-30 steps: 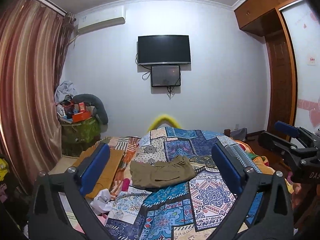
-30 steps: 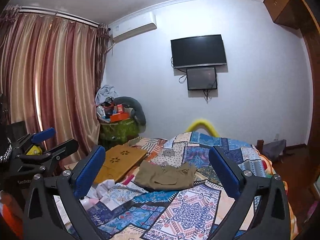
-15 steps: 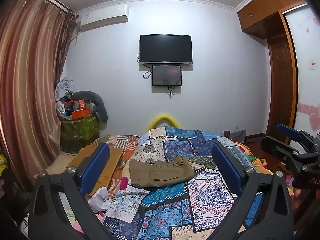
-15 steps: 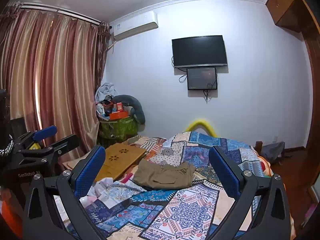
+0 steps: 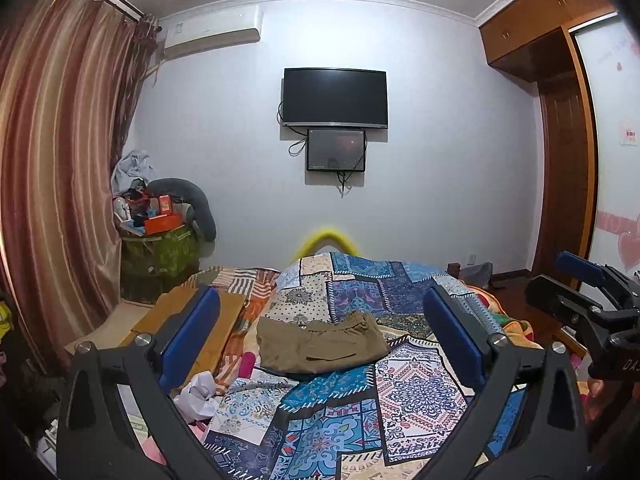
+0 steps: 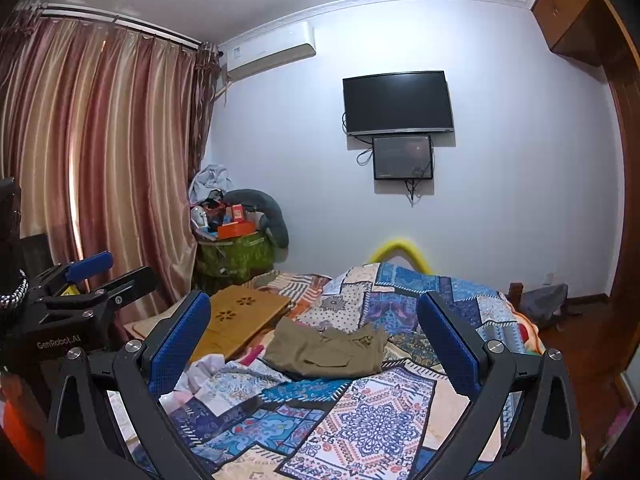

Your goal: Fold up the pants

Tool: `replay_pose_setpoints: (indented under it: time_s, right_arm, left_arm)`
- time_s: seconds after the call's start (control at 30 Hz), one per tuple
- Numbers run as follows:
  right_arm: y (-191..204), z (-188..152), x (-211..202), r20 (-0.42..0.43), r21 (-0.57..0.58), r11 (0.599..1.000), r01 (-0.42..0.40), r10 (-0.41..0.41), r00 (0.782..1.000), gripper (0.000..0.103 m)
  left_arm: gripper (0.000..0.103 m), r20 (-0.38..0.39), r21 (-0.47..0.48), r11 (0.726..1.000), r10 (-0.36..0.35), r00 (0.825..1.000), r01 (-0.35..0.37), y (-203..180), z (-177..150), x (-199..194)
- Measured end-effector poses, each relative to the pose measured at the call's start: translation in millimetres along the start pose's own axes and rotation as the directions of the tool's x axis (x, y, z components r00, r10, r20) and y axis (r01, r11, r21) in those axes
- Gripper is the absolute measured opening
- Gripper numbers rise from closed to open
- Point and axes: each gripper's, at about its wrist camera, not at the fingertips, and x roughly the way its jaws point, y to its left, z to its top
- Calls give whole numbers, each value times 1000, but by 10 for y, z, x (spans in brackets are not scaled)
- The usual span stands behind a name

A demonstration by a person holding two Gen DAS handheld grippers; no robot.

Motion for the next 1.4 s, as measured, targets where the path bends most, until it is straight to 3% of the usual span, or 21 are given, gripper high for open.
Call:
replay_pose_setpoints:
  time_s: [1.4]
  right_arm:
    - [-37,-9,9,-10,14,1000,-2,3,1000,103]
  left_arm:
    - [103,-22,3,999,-37,999,37,-109,-29,19]
